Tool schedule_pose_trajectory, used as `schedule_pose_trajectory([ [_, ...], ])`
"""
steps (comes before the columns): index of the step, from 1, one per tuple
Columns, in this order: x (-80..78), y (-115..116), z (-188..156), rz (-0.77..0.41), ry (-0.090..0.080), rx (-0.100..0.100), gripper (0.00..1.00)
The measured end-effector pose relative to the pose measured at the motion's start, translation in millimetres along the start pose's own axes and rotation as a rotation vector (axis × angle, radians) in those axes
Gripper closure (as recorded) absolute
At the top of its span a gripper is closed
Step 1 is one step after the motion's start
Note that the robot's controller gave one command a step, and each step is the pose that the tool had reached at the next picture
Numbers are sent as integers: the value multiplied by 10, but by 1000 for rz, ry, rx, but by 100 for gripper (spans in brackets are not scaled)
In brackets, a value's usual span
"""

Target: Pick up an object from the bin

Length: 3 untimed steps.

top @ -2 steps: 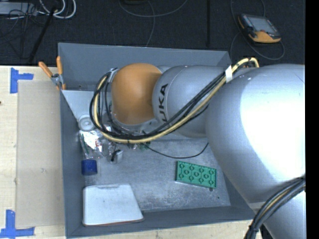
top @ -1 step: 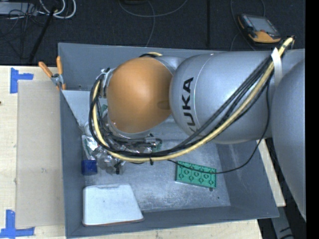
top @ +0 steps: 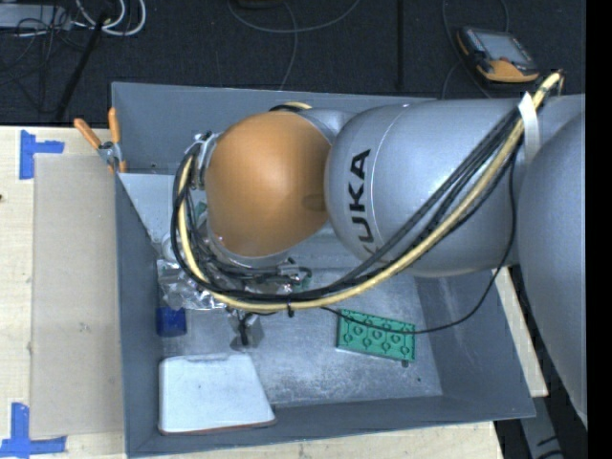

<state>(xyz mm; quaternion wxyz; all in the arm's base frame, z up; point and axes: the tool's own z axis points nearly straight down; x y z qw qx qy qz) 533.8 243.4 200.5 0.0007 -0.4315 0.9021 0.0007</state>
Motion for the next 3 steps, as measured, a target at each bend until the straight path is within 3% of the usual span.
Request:
schedule_pose_trajectory([
  [1, -302, -767, 525, -108, 0, 2, 0],
  [2, -232, -744, 1334, -142, 7, -5, 0],
  [3, -143, -992, 1308, -94, 0, 1, 0],
])
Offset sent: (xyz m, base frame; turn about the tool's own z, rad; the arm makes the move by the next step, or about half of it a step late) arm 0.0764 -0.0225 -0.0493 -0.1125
